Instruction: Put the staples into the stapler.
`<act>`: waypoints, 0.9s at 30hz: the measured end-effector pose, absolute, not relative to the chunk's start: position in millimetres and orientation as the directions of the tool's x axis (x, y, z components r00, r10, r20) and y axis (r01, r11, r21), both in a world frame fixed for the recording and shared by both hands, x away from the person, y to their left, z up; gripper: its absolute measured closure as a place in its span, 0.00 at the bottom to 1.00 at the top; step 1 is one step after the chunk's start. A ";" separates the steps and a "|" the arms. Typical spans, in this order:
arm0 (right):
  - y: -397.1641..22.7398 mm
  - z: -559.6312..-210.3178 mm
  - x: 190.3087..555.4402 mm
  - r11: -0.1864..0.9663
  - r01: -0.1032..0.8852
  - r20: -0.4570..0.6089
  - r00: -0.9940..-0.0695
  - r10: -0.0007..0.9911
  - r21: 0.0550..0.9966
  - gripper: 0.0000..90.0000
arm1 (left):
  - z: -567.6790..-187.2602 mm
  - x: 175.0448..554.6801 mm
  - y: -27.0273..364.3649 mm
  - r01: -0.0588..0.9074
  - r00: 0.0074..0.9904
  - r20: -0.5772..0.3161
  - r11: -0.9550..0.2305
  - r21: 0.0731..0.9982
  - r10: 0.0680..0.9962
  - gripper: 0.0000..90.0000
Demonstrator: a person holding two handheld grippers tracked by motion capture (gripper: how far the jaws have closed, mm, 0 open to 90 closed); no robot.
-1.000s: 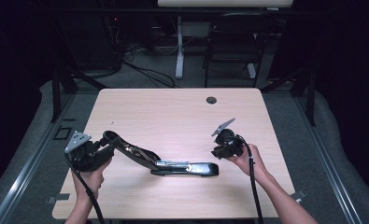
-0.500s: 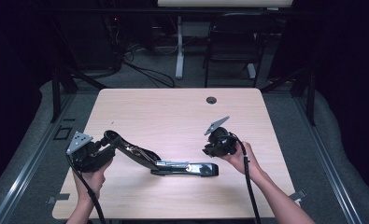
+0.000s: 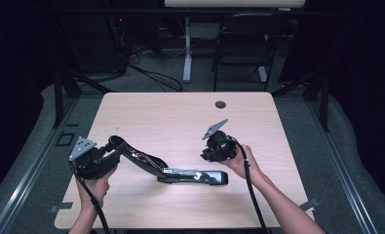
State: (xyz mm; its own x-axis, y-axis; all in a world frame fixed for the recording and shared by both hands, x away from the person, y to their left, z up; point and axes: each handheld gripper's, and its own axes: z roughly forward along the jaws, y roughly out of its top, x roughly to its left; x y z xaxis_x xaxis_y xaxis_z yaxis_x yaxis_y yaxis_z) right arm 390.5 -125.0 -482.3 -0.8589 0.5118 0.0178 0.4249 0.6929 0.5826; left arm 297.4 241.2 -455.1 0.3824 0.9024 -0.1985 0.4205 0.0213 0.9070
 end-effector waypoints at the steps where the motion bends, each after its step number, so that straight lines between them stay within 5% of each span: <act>1: -123.8 -481.6 391.1 0.701 0.421 0.018 -0.864 0.504 0.576 0.87 | -455.1 297.6 241.1 0.420 0.384 -0.200 0.022 0.907 0.902 0.66; 27: -88.0 -496.6 390.1 0.757 0.304 0.039 -0.937 0.346 0.579 0.87 | -454.9 297.4 240.8 0.427 0.381 -0.195 0.015 0.904 0.904 0.66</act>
